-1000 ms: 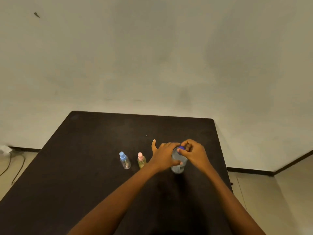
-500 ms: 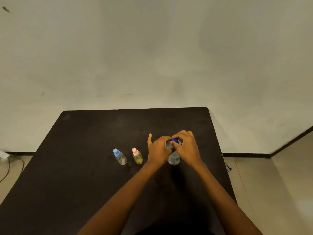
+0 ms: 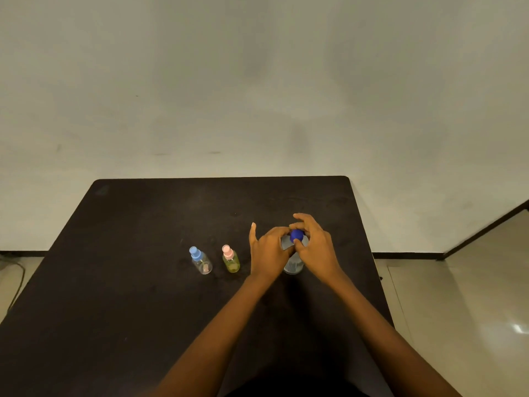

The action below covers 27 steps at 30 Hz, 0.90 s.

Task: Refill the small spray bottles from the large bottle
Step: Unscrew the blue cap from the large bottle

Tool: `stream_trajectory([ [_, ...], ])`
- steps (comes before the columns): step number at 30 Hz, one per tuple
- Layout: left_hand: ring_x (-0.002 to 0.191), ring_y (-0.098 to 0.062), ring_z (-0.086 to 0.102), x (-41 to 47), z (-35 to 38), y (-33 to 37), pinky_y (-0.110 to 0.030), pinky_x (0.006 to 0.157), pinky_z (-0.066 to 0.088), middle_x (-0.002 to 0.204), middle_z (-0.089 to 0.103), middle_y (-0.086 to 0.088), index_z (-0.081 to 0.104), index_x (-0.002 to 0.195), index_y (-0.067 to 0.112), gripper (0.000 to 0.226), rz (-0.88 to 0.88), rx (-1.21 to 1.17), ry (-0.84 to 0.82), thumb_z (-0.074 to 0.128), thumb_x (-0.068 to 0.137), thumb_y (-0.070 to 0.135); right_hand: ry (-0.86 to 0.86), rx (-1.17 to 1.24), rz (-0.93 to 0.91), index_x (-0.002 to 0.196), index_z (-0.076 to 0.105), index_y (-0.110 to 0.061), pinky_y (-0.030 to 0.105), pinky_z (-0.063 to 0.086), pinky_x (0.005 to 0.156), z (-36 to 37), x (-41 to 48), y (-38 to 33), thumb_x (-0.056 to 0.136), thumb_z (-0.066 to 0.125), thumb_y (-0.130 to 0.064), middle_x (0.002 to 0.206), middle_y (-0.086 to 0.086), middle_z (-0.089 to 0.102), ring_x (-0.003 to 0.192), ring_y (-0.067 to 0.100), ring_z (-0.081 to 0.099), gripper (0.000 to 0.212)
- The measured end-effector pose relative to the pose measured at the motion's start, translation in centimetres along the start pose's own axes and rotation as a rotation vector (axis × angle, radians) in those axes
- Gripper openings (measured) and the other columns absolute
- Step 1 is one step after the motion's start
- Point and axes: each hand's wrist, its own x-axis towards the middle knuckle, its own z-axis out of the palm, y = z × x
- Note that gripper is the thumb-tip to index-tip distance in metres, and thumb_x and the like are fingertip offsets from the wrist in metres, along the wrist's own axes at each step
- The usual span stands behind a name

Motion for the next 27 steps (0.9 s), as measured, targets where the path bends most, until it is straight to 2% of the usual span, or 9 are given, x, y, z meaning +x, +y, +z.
stream_trajectory([
  [3,0.108,-0.010,0.059,0.1,0.0,-0.1,-0.037,0.115,-0.006,0.112,0.067,0.004,0.063,0.112,0.020,0.029,0.028,-0.005,0.010,0.061,0.084,0.028,0.006,-0.103,0.057,0.122,0.052,-0.010,0.037,0.044,0.094,-0.3,0.4,0.2,0.074,0.073,-0.013,0.119,0.009,0.053,0.110,0.022,0.049,0.053],
  [5,0.106,-0.009,0.060,0.1,0.1,-0.2,-0.037,0.115,-0.006,0.110,0.068,0.005,0.064,0.110,0.021,0.028,0.032,-0.008,0.020,0.062,0.084,0.029,0.018,-0.239,0.042,0.107,0.059,-0.011,0.030,0.045,0.083,-0.4,0.6,0.5,0.074,0.073,-0.020,0.109,0.007,0.054,0.103,0.020,0.050,0.037],
  [7,0.103,-0.010,0.062,0.1,0.2,-0.4,-0.038,0.115,-0.005,0.107,0.069,0.005,0.065,0.107,0.021,0.026,0.035,-0.019,0.033,0.064,0.082,0.030,-0.006,-0.278,0.010,0.098,0.062,-0.010,0.028,0.045,0.079,-0.6,0.8,0.6,0.077,0.071,-0.021,0.102,0.006,0.056,0.098,0.019,0.051,0.026],
  [11,0.101,-0.013,0.063,0.2,0.4,-0.6,-0.039,0.115,-0.004,0.105,0.070,0.001,0.066,0.105,0.018,0.029,0.042,0.010,0.040,0.066,0.080,0.033,-0.121,-0.323,-0.096,0.107,0.063,-0.010,0.030,0.045,0.090,-0.9,1.0,0.7,0.081,0.065,-0.011,0.111,0.007,0.056,0.104,0.017,0.048,0.026],
  [15,0.100,-0.014,0.064,0.1,0.4,-0.6,-0.039,0.115,-0.003,0.104,0.070,0.000,0.066,0.103,0.015,0.029,0.054,0.009,0.052,0.068,0.079,0.032,-0.153,-0.327,-0.101,0.113,0.061,-0.011,0.033,0.044,0.095,-1.0,1.1,0.6,0.081,0.064,-0.008,0.115,0.006,0.056,0.109,0.018,0.047,0.033],
  [18,0.103,-0.011,0.062,0.1,0.5,-0.7,-0.040,0.115,-0.005,0.107,0.069,0.004,0.065,0.107,0.019,0.029,0.059,-0.003,0.044,0.065,0.082,0.034,-0.131,-0.272,-0.015,0.117,0.057,-0.014,0.032,0.046,0.088,-1.3,1.3,0.1,0.077,0.070,-0.017,0.115,0.004,0.053,0.108,0.016,0.046,0.042],
  [20,0.104,-0.008,0.061,0.1,0.5,-0.8,-0.039,0.115,-0.007,0.108,0.068,0.006,0.064,0.108,0.022,0.029,0.058,0.003,0.036,0.063,0.082,0.036,-0.095,-0.305,0.009,0.108,0.055,-0.016,0.025,0.042,0.076,-1.4,1.4,-0.1,0.076,0.071,-0.026,0.107,0.001,0.049,0.100,0.013,0.046,0.037],
  [22,0.103,-0.008,0.062,0.1,0.6,-0.9,-0.040,0.115,-0.007,0.107,0.069,0.007,0.064,0.107,0.022,0.028,0.064,0.007,0.037,0.063,0.082,0.036,-0.082,-0.373,0.011,0.098,0.055,-0.016,0.022,0.038,0.071,-1.4,1.5,-0.3,0.078,0.070,-0.030,0.099,-0.003,0.047,0.094,0.011,0.045,0.029],
  [27,0.102,-0.010,0.062,0.1,0.6,-0.9,-0.038,0.114,-0.008,0.107,0.069,0.005,0.064,0.107,0.021,0.029,0.063,0.014,0.038,0.065,0.081,0.034,-0.141,-0.355,-0.048,0.097,0.061,-0.013,0.020,0.039,0.074,-1.6,1.6,-0.3,0.080,0.068,-0.020,0.100,0.000,0.051,0.093,0.010,0.046,0.020],
])
